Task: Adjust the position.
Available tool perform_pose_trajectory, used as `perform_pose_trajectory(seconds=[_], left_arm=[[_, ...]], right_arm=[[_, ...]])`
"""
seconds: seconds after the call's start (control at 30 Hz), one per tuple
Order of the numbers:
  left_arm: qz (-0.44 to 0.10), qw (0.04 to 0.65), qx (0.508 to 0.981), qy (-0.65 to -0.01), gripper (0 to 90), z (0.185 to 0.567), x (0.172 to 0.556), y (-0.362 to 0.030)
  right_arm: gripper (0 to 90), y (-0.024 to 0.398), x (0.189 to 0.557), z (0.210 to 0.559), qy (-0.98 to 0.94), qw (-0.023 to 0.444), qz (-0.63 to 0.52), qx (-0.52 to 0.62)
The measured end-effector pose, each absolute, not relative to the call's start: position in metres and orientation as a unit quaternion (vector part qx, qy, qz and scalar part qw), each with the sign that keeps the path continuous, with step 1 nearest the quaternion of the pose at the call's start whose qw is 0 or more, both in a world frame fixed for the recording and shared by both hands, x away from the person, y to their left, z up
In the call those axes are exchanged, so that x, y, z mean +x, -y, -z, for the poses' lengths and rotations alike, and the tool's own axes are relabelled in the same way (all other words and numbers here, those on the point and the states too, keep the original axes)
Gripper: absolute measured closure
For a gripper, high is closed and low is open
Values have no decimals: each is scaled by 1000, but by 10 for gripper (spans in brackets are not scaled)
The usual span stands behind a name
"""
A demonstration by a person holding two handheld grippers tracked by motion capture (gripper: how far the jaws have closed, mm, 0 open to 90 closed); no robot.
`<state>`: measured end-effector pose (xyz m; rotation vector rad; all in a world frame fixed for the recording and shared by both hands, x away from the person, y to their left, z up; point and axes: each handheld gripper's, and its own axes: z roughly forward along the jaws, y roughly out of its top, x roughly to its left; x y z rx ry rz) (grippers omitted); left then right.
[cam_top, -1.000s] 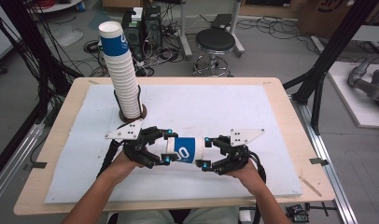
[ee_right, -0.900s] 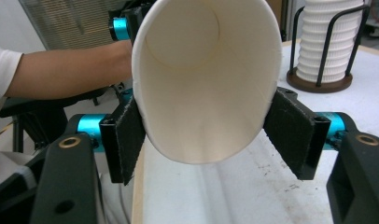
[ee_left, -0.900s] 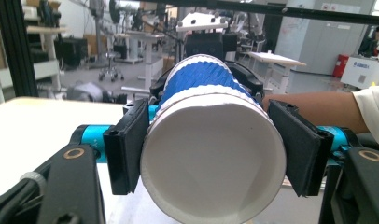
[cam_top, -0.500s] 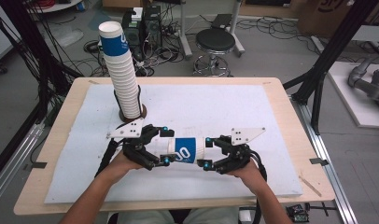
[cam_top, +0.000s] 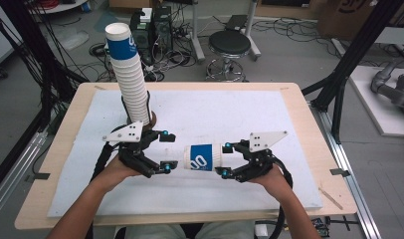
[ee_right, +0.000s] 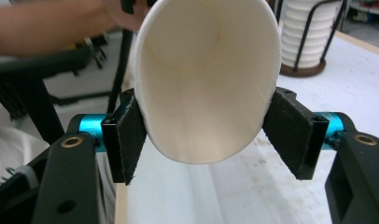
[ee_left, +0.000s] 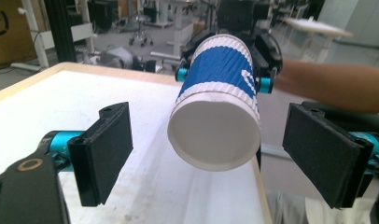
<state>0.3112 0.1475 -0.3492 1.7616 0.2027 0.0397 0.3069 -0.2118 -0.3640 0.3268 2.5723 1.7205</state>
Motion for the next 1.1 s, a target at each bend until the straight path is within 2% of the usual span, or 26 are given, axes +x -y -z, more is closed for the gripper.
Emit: perform_pose_trajectory(seconds=[0.43,1.1], left_arm=[[-21,576,814,-77,162,345,310,-138],[-10,504,862,-54,173,343,315,-114]], right_arm=[[329,194,312,346,-886,39,-455,79],[328,160,316,322,-933,45,-354,35]])
